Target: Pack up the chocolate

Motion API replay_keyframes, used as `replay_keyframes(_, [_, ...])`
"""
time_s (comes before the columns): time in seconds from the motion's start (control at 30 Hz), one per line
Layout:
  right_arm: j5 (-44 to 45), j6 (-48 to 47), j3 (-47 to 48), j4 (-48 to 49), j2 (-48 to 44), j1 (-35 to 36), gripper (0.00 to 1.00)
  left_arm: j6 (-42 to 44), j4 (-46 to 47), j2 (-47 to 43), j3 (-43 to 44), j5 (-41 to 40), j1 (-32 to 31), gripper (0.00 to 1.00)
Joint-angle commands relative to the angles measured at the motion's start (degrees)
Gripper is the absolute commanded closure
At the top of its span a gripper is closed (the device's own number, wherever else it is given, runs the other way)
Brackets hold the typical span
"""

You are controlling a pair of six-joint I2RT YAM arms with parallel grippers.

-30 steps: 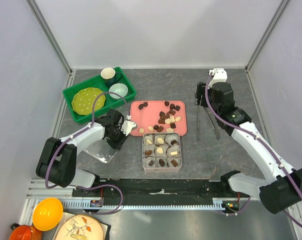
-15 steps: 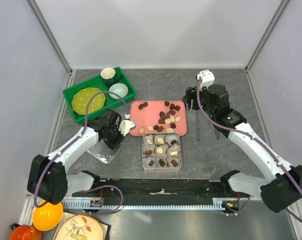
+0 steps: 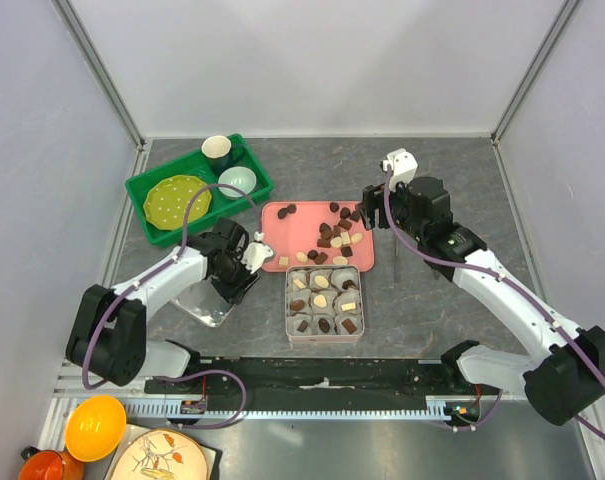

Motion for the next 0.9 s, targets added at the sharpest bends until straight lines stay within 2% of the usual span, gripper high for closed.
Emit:
replay_keyframes(0.0, [-0.08, -0.54, -0.01, 2.83, -1.68, 0.75, 0.28, 0.19, 4.98, 3.03, -0.66, -1.15, -0.15, 0.54])
replay_keyframes(0.13, [1.42, -0.45, 0.26, 2.74, -2.3, 1.1, 0.28, 0.46, 7.01, 5.49, -1.54, -1.15, -0.16, 0.64])
replay_keyframes(0.4, [1.51, -0.28, 0.87, 2.31, -1.95, 1.46, 0.29, 0.72, 8.33, 6.19, -3.12, -0.45, -0.24, 0.69])
replay_keyframes(0.47, [1.77, -0.28, 0.87, 2.39, -1.86, 1.63, 0.29, 0.64, 8.51, 6.28, -3.38, -0.27, -0.16, 0.74])
replay_keyframes(0.5, [1.85, -0.36, 0.78, 2.3, -1.77, 1.72, 0.29, 0.72, 8.59, 6.28, -3.64, -0.18, -0.24, 0.84])
replay_keyframes(0.57, [1.86, -0.54, 0.7, 2.3, -1.68, 1.89, 0.29, 0.55, 8.51, 5.76, -3.91, -0.35, -0.24, 0.96])
replay_keyframes(0.6, [1.86, -0.8, 0.7, 2.39, -1.59, 1.81, 0.29, 0.55, 8.59, 5.32, -4.17, -0.44, -0.16, 0.98])
replay_keyframes(0.87, [0.36, -2.56, 0.7, 2.92, -1.24, 1.9, 0.29, 1.08, 3.42, -0.92, -3.82, -1.67, -0.24, 0.99])
